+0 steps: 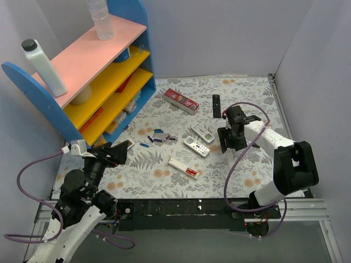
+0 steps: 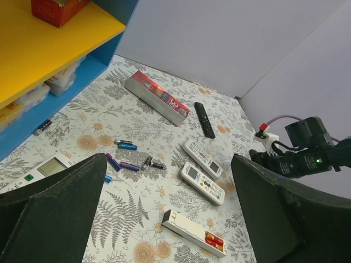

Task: Load the batteries into the remote control
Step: Pick up the battery cover at the center of the board.

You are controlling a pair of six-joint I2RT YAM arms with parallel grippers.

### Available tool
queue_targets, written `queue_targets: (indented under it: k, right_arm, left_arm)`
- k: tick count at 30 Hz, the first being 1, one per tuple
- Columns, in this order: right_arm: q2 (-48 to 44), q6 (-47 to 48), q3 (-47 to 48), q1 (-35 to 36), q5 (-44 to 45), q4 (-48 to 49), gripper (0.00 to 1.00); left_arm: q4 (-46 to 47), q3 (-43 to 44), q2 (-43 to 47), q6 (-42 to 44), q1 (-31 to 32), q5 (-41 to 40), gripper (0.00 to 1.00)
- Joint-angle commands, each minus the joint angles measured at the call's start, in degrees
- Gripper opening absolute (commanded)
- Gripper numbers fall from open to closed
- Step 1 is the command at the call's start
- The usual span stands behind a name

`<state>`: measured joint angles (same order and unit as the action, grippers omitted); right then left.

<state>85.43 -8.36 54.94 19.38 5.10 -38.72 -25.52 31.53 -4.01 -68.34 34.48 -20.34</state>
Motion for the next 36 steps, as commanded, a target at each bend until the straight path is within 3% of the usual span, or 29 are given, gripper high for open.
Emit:
queue_targets:
  k: [1,17,29,36]
  right_arm:
    - [2.5,2.0,-0.2,-1.7,-2.6,2.4,0.68]
    - [8.9,4.2,-1.5,-2.4,-2.2,5.3,0.57]
    - [10.3,4.8,-4.2,-1.6,-4.7,6.5,0.42]
    - [10.2,3.3,-3.7,1.1,-1.1,5.4,0.44]
  left_arm:
    - [-0.8,-0.1,1.3,0.7,0.1,-0.2,0.98]
    - [-1.1,-0.2,2.4,0.7,0.1,-0.5,0.98]
    - [-1.1,-0.2,2.3,0.6,0.1,-0.8,0.98]
    - [-1.3,-0.2,2.2,0.5,0.1,-1.2,0.98]
